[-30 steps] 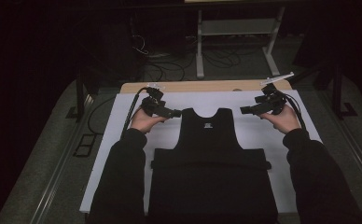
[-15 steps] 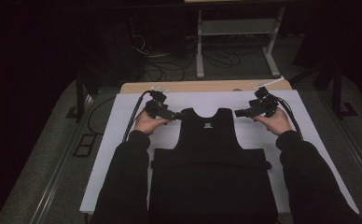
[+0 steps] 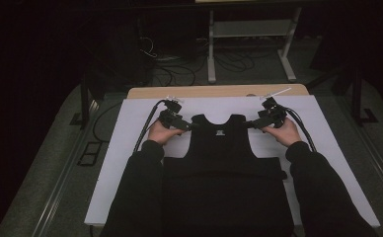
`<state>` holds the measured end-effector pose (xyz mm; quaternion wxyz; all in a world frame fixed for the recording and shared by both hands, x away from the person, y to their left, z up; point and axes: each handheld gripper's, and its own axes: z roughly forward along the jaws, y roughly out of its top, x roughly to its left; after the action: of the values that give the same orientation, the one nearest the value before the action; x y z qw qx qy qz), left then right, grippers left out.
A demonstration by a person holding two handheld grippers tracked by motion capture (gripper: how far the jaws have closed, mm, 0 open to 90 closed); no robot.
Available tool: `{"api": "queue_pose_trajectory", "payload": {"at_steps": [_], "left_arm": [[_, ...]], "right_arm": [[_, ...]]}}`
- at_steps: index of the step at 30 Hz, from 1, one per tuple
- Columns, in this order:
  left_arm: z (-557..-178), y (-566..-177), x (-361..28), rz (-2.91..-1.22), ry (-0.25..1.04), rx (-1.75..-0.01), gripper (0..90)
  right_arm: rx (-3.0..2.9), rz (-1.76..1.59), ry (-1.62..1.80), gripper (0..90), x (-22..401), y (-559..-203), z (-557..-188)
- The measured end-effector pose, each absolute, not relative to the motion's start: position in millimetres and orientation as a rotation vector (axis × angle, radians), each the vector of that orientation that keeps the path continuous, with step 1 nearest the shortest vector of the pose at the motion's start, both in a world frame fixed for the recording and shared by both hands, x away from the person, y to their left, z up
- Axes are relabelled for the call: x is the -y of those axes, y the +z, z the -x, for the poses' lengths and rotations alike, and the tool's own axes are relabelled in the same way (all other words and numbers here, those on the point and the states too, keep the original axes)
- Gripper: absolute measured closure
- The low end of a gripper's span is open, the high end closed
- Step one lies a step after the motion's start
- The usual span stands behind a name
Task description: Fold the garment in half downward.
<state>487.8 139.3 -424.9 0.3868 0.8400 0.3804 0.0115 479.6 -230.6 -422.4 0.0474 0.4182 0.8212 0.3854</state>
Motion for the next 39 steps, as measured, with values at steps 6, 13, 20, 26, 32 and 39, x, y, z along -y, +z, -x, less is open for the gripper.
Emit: {"api": "queue_pose_trajectory", "payload": {"at_steps": [6, 13, 20, 26, 32, 39], "left_arm": [[-488.3, -430.9, -135.9, -2.150, 0.019, -0.985, 0.0], [-487.4, -439.5, -128.4, -2.164, 0.009, -0.988, 0.0], [-485.0, -441.6, -122.4, -2.173, 0.028, -0.979, 6.5], [-485.4, -444.4, -121.7, -2.165, 0.024, -0.992, 13.1], [-485.5, -444.3, -121.4, -2.158, 0.011, -0.984, 15.1], [-483.4, -444.0, -118.1, -2.158, 0.023, -0.989, 26.1]], "right_arm": [[-2.501, -1.287, 1.151, 2.7, 226.0, -428.1, -480.6], [-2.514, -1.298, 1.110, 11.8, 221.4, -433.0, -480.7], [-2.510, -1.313, 1.064, 15.8, 215.2, -435.7, -480.0], [-2.507, -1.332, 1.033, 21.5, 210.7, -442.0, -480.5], [-2.502, -1.333, 1.043, 31.4, 205.0, -446.1, -480.0], [-2.503, -1.307, 1.041, 41.2, 199.5, -446.1, -478.3]]}}
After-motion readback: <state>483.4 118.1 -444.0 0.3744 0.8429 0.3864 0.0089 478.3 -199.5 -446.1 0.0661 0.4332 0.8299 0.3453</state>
